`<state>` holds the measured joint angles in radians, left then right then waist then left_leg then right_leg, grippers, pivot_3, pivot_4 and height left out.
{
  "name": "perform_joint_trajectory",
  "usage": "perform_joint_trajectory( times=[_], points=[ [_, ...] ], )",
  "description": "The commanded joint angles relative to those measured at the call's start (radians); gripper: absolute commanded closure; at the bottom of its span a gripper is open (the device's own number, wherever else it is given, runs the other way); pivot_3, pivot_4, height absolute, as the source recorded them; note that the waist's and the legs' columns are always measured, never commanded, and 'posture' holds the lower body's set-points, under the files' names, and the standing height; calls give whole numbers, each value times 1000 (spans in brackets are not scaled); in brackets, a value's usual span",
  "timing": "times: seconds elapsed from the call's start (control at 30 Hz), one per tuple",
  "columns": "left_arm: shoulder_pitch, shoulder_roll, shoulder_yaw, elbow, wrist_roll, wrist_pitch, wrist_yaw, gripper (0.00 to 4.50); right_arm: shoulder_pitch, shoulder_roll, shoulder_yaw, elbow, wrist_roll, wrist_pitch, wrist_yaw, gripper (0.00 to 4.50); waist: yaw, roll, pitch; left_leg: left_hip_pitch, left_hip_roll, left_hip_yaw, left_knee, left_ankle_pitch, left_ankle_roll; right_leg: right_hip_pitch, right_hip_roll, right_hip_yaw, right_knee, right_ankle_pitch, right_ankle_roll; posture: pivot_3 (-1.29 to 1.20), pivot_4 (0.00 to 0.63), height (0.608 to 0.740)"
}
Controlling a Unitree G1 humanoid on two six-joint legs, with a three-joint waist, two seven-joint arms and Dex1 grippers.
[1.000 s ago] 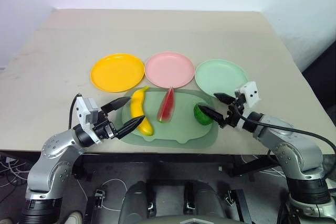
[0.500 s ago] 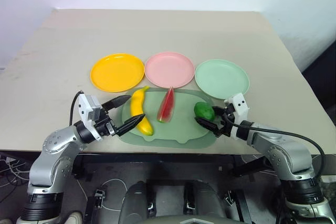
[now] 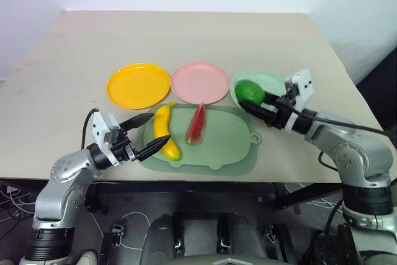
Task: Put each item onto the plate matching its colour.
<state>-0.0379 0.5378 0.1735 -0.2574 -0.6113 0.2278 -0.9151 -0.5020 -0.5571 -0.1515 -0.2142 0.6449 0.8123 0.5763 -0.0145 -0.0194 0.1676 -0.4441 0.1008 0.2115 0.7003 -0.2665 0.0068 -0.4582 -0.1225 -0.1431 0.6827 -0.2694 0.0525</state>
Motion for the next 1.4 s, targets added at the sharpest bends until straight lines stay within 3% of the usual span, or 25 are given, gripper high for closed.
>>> perform_joint_trajectory(
  times=[0.03, 0.23, 0.5, 0.57, 0.7, 0.8, 1.03, 1.1, 1.2, 1.4],
  points=[
    [10, -4, 12, -41, 3, -20, 10, 0, -90, 7, -6, 149, -72, -90, -10, 1934, 0, 0, 0, 0, 0, 0, 0, 0, 0, 0, 0, 0, 0, 0, 0, 0, 150, 695],
    [47, -2, 25, -82, 4, -20, 32, 0, -177, -22, 71, 432, -253, -234, 6, 1934, -3, 0, 0, 0, 0, 1, 0, 0, 0, -1, 0, 0, 0, 0, 0, 0, 150, 695],
    [109, -6, 36, -135, 5, -22, 63, 0, -235, -11, 112, 639, -396, -314, -17, 1934, -6, 0, 0, 0, 0, 2, 0, 0, -1, -2, 0, 1, 1, 0, 0, 0, 150, 695],
    [118, -4, 39, -137, 3, -24, 63, 0, -237, -12, 107, 646, -408, -309, -22, 1222, -5, 0, 0, 0, 0, 2, 0, 0, -1, -2, 0, 1, 1, 0, 0, 0, 150, 695],
    [112, 1, 45, -134, -2, -19, 66, 0, -213, -31, 90, 593, -406, -287, -8, 28, -5, 1, 0, 0, 0, 2, 0, 0, -1, -1, 0, 1, 1, 0, 0, 0, 150, 695],
    [108, 2, 45, -135, -2, -17, 68, 0, -195, -55, 59, 533, -391, -258, -5, 28, -3, 1, 0, 0, 0, 2, 0, 0, -1, -2, 0, 1, 1, 0, 0, 0, 150, 695],
    [90, -1, 38, -121, 1, -16, 61, 0, -94, -129, -23, 156, -226, -12, 76, 28, -4, 1, 0, 0, 1, 1, 0, 0, -1, -2, 0, 1, 1, 0, 0, 0, 150, 695],
    [83, -3, 33, -114, 4, -18, 60, 0, -63, -128, -27, 56, -186, -25, 111, 28, -5, 1, 0, 0, 1, 1, 0, 0, -1, -2, 0, 1, 1, 0, 0, 0, 150, 695],
    [66, -7, 30, -90, 7, -25, 52, 0, -17, -110, 9, -89, -174, -152, 178, 28, -2, 1, 0, 0, 1, 1, -1, 0, -1, -2, 0, 1, 1, 0, 0, 0, 150, 695],
    [53, -24, 23, -77, 14, -36, 53, 0, -88, -105, 199, -53, -209, -219, 332, 28, -2, 1, 0, 0, 1, 1, 0, 0, 0, -1, 0, 1, 0, 0, 0, 0, 150, 695]
  ],
)
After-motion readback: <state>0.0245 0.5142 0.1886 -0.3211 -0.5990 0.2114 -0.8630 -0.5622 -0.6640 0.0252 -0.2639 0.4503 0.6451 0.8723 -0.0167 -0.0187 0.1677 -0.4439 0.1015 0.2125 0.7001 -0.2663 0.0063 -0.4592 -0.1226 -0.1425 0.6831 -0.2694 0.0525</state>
